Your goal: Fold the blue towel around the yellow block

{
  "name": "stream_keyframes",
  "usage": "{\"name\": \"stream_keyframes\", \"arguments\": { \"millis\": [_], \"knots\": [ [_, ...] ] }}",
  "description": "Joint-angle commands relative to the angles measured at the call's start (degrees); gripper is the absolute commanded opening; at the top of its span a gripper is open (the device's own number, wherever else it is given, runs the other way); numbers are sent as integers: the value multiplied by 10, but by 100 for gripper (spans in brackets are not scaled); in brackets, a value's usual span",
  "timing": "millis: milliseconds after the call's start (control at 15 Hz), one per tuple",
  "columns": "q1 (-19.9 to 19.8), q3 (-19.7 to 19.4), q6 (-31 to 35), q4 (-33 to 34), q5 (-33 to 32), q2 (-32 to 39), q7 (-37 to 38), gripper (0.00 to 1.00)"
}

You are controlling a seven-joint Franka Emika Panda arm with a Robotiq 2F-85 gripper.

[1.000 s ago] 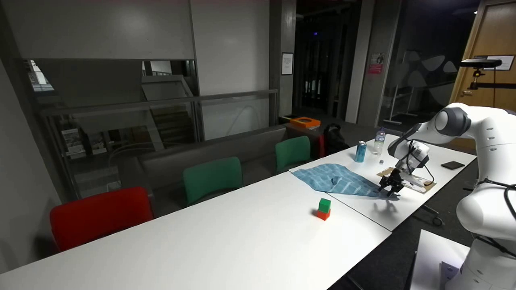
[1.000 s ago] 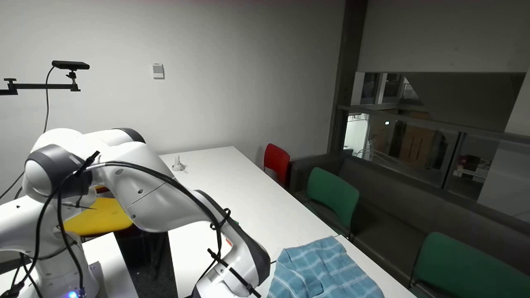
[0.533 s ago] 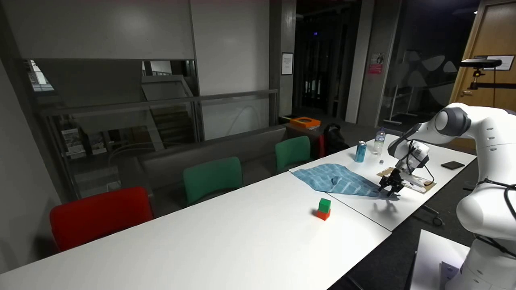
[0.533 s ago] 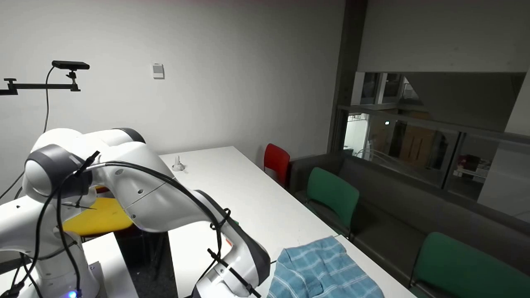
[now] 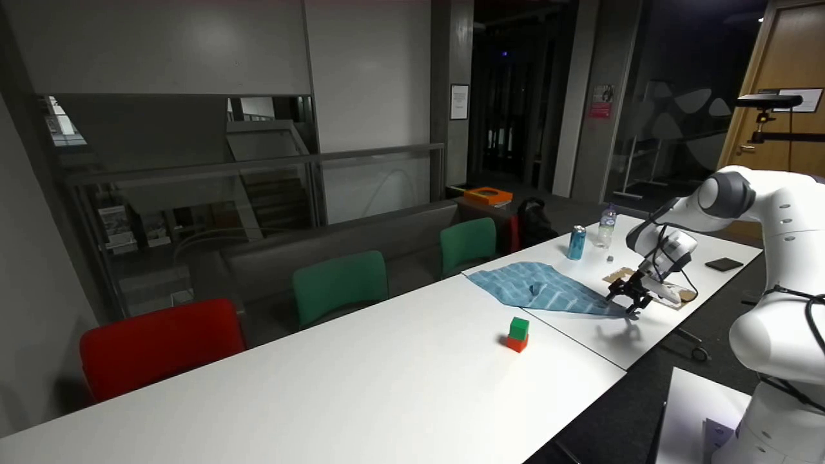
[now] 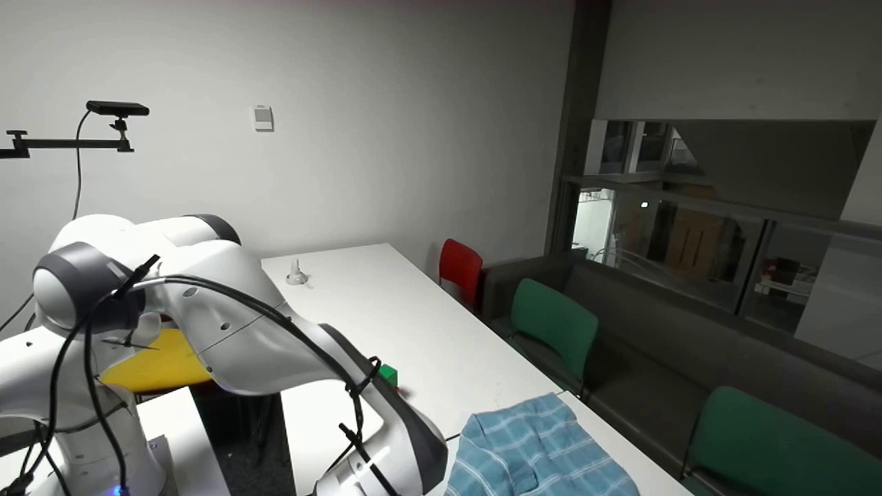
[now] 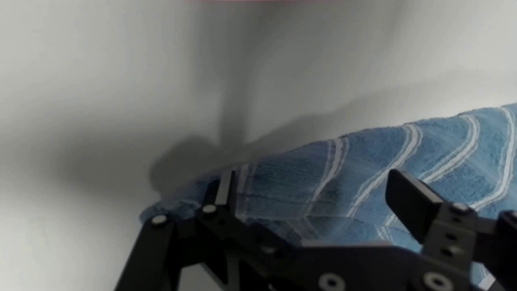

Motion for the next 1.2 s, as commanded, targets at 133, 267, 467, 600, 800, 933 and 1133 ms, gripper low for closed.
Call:
{"name": "stream_keyframes", "arguments": {
  "millis": [133, 267, 467, 600, 800, 933, 1133],
  "knots": [
    [-28, -4, 13, -7, 65, 0, -51, 100],
    [-31, -8, 7, -2, 70, 3, -50, 100],
    [-29, -15, 9, -4, 75, 3, -45, 100],
    [-28, -18, 12, -8, 76, 2, -42, 100],
    [-27, -21, 21, -12, 83, -1, -43, 100],
    [-25, -23, 25, -11, 88, -1, -39, 100],
    [-22, -26, 53, -19, 111, -4, -30, 100]
  ]
}}
